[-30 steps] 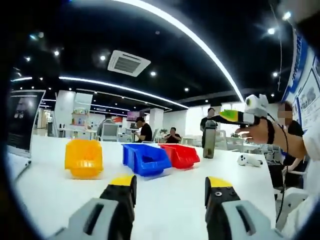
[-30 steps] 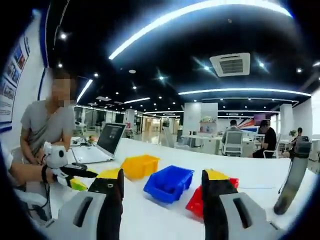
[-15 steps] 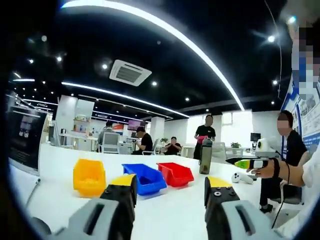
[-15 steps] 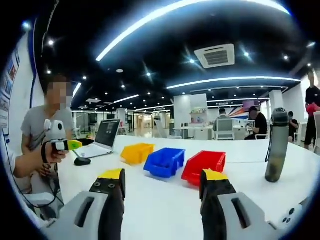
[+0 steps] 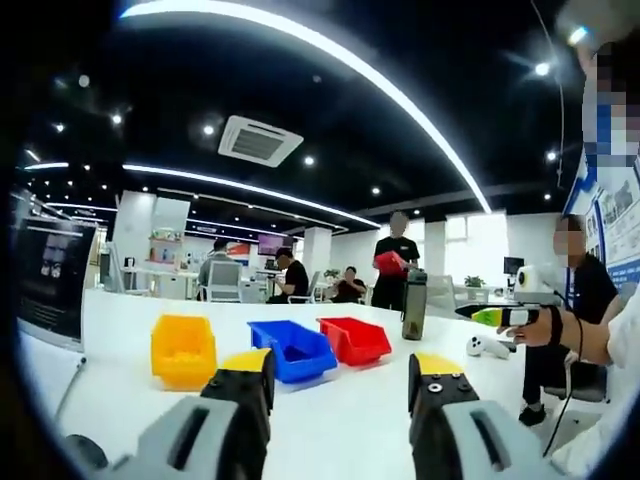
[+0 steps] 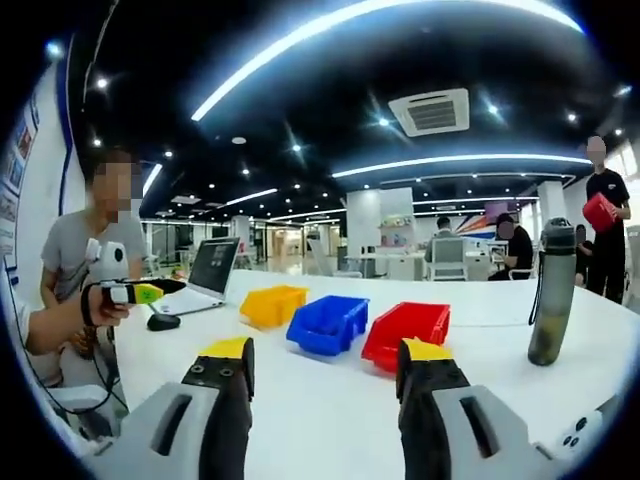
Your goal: Take apart the toy blocks one by one and place each separated block into its matching bin, sorting the blocks by their type until all the connected pieces are disassembled and separated into the correct bins
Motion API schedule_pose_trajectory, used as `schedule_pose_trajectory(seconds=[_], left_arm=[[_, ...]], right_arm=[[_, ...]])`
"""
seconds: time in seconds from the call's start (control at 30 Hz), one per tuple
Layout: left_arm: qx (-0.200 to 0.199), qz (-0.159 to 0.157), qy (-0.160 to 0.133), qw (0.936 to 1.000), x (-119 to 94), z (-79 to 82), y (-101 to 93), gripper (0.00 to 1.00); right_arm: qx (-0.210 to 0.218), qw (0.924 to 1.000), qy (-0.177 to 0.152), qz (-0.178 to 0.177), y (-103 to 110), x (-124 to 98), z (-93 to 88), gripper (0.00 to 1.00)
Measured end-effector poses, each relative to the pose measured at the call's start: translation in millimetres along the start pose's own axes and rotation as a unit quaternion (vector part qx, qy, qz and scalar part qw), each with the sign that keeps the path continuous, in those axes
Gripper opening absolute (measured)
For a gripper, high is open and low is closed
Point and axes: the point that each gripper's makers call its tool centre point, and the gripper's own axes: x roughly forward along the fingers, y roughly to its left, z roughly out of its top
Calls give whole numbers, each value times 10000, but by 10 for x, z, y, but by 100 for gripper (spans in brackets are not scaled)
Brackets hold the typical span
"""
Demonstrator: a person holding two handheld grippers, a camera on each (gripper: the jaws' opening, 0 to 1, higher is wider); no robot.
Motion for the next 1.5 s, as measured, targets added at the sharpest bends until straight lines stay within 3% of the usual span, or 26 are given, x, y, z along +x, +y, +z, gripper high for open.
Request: schedule_pose_trajectory(seconds=[0.3,0.4,0.53,0.83,1.5], left_arm=[[11,0,39,10000,-10,-18,-4,55],[106,-72,-110,9999,-22,60,-38,55],[64,-42,-98,9999,-19,86,-50,53],[121,-111,43,9999,22,-34,-101,50],[55,-79,-53,9999,-6,13,-59,53]], right_arm=[[13,10000,4,5,1,-3,2,57],[32,10000,10,3,-6,-4,-3,56],[48,10000,-18,3,-9,-27,27,56],[55,10000,70,-10,-33,-29,-41,53],[141,9999,67,42,18,-13,-53,53]])
